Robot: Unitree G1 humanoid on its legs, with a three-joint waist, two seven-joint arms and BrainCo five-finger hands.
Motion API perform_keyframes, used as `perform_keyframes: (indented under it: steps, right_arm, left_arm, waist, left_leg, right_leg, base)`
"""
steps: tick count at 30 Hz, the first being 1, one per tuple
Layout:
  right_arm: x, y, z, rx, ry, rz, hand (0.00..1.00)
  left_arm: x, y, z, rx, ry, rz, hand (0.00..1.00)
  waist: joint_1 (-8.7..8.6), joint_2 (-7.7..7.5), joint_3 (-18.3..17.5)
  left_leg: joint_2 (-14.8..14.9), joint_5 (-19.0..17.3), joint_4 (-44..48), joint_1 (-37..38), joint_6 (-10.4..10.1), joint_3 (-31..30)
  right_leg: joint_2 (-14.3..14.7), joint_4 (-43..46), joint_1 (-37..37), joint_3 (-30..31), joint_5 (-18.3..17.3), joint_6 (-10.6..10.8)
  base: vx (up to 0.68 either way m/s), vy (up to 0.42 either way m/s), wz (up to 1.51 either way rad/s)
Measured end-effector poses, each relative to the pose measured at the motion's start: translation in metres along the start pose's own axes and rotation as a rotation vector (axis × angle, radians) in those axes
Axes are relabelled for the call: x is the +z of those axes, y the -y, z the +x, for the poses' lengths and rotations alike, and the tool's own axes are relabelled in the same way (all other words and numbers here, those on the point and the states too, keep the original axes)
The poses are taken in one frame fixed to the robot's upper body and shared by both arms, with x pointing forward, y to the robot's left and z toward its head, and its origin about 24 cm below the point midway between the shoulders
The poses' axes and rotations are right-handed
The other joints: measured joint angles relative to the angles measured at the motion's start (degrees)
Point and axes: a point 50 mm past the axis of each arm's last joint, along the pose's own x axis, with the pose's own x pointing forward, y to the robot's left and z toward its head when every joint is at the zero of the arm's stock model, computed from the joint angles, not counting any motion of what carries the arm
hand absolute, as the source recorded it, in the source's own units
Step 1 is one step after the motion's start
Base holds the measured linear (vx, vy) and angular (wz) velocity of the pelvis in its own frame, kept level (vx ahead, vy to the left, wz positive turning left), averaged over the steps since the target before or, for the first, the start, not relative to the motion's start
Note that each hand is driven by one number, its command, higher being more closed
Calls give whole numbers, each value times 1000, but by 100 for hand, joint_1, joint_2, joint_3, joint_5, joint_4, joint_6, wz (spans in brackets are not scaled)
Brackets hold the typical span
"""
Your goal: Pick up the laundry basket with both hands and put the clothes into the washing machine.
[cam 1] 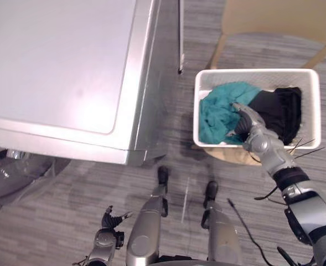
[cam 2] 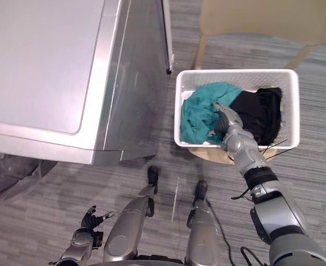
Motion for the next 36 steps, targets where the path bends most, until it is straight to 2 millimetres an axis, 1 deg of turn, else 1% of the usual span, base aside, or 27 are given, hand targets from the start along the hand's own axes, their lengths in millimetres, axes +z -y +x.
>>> perform_keyframes:
  steps: [2, 3, 5, 6, 8, 11, 12, 15, 17, 19, 22, 25, 27, 28, 29, 30, 31, 32, 33, 35, 36]
  right_arm:
    - [-1, 11, 6, -30, -29, -17, 0]
    - [0, 16, 9, -56, -36, -21, 0]
    - [3, 21, 11, -77, -33, -30, 0]
    - [5, 23, 12, -90, -32, -31, 100]
    - [5, 25, 13, -104, -35, -33, 100]
    - [10, 26, 14, -111, -17, -47, 100]
    - [18, 29, 14, -125, 13, -48, 100]
    - [27, 29, 14, -129, 52, -37, 100]
    - [28, 25, 13, -110, 61, -21, 100]
    - [25, 19, 11, -84, 54, 13, 100]
    - [20, 9, 2, -67, 54, 99, 100]
    - [17, 12, -6, -117, 50, 223, 100]
    - [15, 19, -12, -176, 56, 313, 100]
    - [15, 21, -15, -193, 57, 339, 100]
    - [14, 21, -21, -231, 56, 411, 100]
    - [15, 20, -27, -267, 56, 498, 100]
    - [16, 18, -29, -279, 56, 550, 100]
    - [19, 11, -36, -291, 53, 652, 100]
    - [19, 2, -42, -287, 42, 723, 100]
    - [20, -15, -57, -266, 23, 845, 100]
    - [29, -25, -67, -248, 38, 960, 100]
  left_arm:
    - [9, 3, 2, -7, 26, -13, 0]
    - [14, 6, 3, -18, 39, -12, 0]
    - [19, 10, 4, -24, 52, -28, 0]
    - [22, 13, 3, -24, 60, -40, 0]
    - [30, 19, 3, -28, 79, -70, 0]
    - [40, 24, 3, -40, 106, -87, 0]
    - [45, 26, 3, -43, 129, -97, 0]
    - [51, 30, 2, -53, 147, -107, 0]
    - [52, 32, 1, -60, 148, -108, 0]
    - [52, 35, 1, -69, 148, -107, 0]
    - [51, 35, 1, -71, 145, -105, 0]
    - [49, 34, 1, -82, 139, -100, 0]
    - [45, 32, 1, -82, 121, -92, 0]
    - [43, 32, 1, -82, 113, -90, 0]
    - [40, 31, 1, -80, 99, -86, 0]
    - [34, 30, 0, -79, 79, -82, 0]
    - [31, 29, 0, -77, 65, -80, 0]
    - [21, 24, -1, -68, 32, -78, 0]
    - [17, 21, 0, -70, 19, -71, 0]
    - [4, 18, -1, -65, -36, -50, 0]
    - [-6, 14, -3, -52, -68, -62, 0]
  waist:
    - [145, 18, 10]
    - [193, 46, 25]
    - [243, 49, 29]
    - [242, 56, 33]
    - [256, 54, 40]
    - [257, 50, 42]
    - [261, 44, 45]
    - [259, 42, 46]
    - [255, 40, 48]
    - [258, 38, 48]
    - [225, 7, 68]
    - [168, -26, 87]
    - [83, -45, 86]
    - [82, -54, 82]
    - [57, -72, 72]
    - [20, -94, 57]
    - [-19, -112, 44]
    - [-98, -173, -36]
    - [-124, -235, -162]
    - [-159, -342, -484]
    - [-238, -426, -623]
  left_leg:
    - [4, 178, -270, -128, -24, -39]
    - [5, 308, -443, -188, -17, -86]
    - [9, 440, -622, -286, -13, -114]
    - [3, 483, -688, -339, -25, -155]
    - [-3, 508, -724, -382, -26, -202]
    - [-11, 516, -724, -388, -40, -241]
    - [4, 521, -725, -389, -49, -247]
    - [29, 566, -727, -379, -106, -257]
    - [53, 575, -729, -332, -119, -277]
    - [56, 576, -735, -237, -120, -280]
    - [57, 577, -760, 12, -121, -289]
    - [50, 576, -839, 323, -121, -279]
    - [34, 573, -846, 539, -121, -276]
    - [30, 572, -848, 589, -121, -265]
    - [9, 567, -857, 708, -121, -253]
    - [16, 554, -860, 801, -134, -247]
    - [20, 547, -862, 847, -142, -246]
    - [28, 543, -866, 907, -143, -254]
    - [31, 526, -863, 944, -159, -237]
    - [33, 500, -863, 988, -178, -231]
    - [32, 463, -862, 1165, -164, -209]
  right_leg:
    - [20, 2, -237, -8, -1, -1]
    - [27, 21, -361, -52, -2, -2]
    - [23, 95, -545, -106, -6, -2]
    - [13, 152, -633, -155, -17, -12]
    - [-7, 312, -738, -187, -73, -36]
    - [-72, 556, -817, -254, -250, -61]
    - [-85, 658, -858, -261, -309, -65]
    - [-83, 804, -915, -265, -393, -92]
    - [-72, 871, -907, -274, -402, -106]
    - [-76, 927, -844, -275, -424, -129]
    - [-75, 925, -608, -277, -426, -131]
    - [-75, 884, -326, -259, -427, -130]
    - [-74, 789, -68, -241, -438, -114]
    - [-72, 768, -13, -219, -447, -100]
    - [-57, 667, 145, -189, -519, -41]
    - [-41, 587, 259, -160, -526, -27]
    - [-26, 569, 311, -159, -527, -26]
    - [4, 490, 405, -161, -523, -19]
    - [8, 420, 463, -143, -498, 4]
    - [17, 278, 574, -143, -448, 35]
    - [21, 162, 797, -135, -409, 55]
  base:
    - [-56, -25, 16]
    - [-56, -32, 11]
    - [-19, -13, 13]
    - [0, 1, 13]
    - [20, 10, 15]
    - [28, -6, 14]
    - [34, -23, 3]
    - [39, -42, 1]
    - [55, -56, 0]
    - [44, -38, 1]
    - [43, -32, 0]
    - [0, 0, 0]
    - [-17, 2, 0]
    - [-32, 2, -2]
    - [-37, -9, -7]
    - [-34, -6, -5]
    - [-41, -10, -2]
    - [0, 0, 0]
    - [9, 7, -4]
    - [69, 7, -4]
    - [80, -7, -5]
